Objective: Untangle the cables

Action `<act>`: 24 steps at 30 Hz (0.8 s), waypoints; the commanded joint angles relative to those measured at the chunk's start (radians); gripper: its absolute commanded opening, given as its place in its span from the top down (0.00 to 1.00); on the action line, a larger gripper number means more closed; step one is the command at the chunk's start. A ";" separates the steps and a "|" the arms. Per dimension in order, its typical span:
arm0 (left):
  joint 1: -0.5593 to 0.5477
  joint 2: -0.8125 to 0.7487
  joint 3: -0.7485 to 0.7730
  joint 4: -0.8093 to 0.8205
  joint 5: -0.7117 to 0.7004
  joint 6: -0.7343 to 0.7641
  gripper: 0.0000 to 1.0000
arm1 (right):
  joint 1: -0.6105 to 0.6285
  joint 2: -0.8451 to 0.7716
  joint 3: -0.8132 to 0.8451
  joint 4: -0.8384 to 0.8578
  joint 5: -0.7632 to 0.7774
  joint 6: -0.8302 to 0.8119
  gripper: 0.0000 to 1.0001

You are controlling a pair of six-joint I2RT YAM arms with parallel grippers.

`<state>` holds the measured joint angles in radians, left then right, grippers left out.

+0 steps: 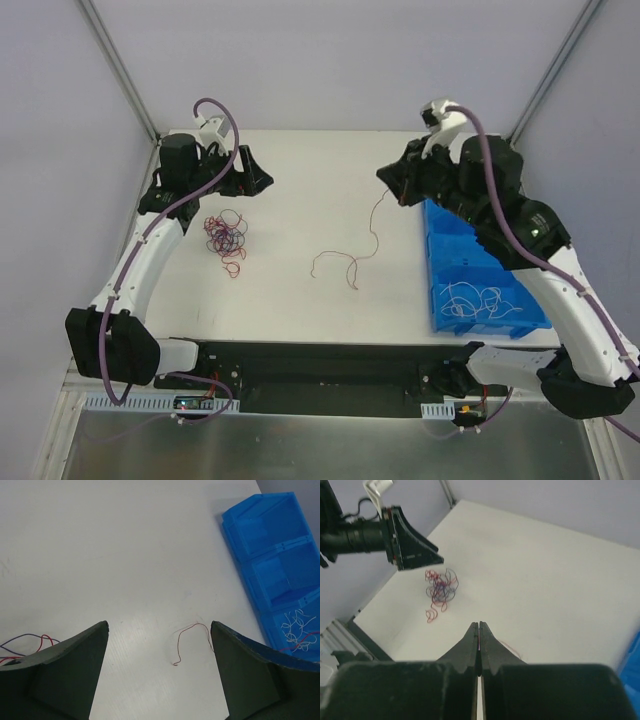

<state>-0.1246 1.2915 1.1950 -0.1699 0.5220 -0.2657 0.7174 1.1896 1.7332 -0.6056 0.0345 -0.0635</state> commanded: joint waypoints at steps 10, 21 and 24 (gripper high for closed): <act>0.000 -0.052 -0.034 0.046 0.046 0.006 0.18 | 0.005 0.128 -0.575 0.395 -0.213 0.218 1.00; 0.009 -0.041 -0.044 0.058 0.053 -0.006 0.18 | 0.027 0.286 -0.658 0.359 -0.167 0.263 0.87; 0.008 -0.041 -0.052 0.066 0.053 -0.009 0.18 | 0.028 0.295 -0.649 0.285 -0.125 0.248 0.60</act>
<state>-0.1230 1.2701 1.1503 -0.1535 0.5449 -0.2661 0.7368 1.4780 1.0809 -0.2863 -0.1192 0.1818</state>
